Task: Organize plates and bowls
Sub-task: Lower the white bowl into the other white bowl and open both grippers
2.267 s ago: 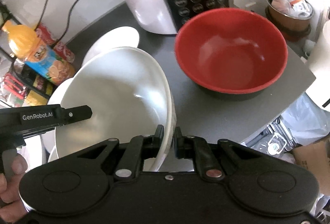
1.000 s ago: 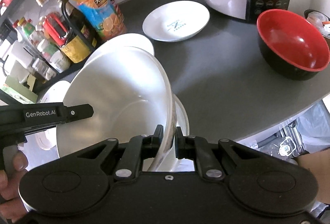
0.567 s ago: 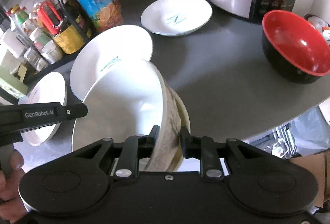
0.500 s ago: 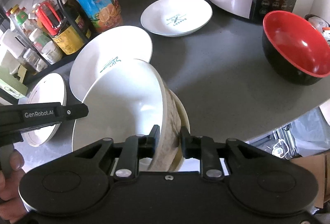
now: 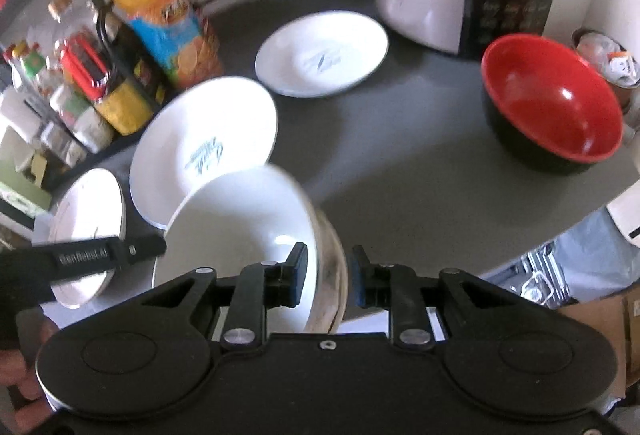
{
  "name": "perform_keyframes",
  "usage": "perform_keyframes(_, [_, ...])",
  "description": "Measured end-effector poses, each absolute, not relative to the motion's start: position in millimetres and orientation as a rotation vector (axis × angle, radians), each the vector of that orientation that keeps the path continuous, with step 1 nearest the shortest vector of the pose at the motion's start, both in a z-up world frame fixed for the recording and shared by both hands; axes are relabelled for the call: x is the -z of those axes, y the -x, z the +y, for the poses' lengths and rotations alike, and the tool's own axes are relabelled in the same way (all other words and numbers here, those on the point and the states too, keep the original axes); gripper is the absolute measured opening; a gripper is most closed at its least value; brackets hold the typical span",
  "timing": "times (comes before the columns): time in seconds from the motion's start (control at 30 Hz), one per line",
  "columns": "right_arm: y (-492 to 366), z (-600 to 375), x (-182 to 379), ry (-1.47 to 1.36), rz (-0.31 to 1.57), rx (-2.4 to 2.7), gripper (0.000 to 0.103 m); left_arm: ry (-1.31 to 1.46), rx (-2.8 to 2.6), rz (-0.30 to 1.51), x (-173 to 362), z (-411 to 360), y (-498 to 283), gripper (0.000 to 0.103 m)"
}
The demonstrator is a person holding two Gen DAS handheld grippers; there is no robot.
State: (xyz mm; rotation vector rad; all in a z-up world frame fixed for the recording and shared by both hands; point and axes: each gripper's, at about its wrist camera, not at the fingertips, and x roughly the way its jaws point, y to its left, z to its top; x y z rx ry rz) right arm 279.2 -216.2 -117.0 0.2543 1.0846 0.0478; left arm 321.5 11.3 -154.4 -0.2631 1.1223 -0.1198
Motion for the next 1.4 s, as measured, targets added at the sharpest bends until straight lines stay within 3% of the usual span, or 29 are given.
perform_keyframes(0.13, [-283.6, -219.1, 118.4, -0.258, 1.09, -0.079, 0.01, 0.268, 0.118, 1.128, 154.7, 8.8, -322.8, 0.017])
perform_keyframes(0.4, [-286.4, -215.8, 132.4, -0.241, 1.093, -0.072, 0.005, 0.274, 0.124, 1.143, 153.8, 6.6, -326.4, 0.017])
perform_keyframes(0.77, [-287.1, -225.1, 139.3, -0.313, 1.08, -0.086, 0.01, 0.262, 0.111, 1.167, 158.2, 3.0, -329.0, 0.017])
perform_keyframes(1.4, [-299.9, -239.2, 140.1, -0.316, 1.053, -0.085, 0.009, 0.29, 0.115, 1.178, 167.0, -21.1, -352.1, 0.017])
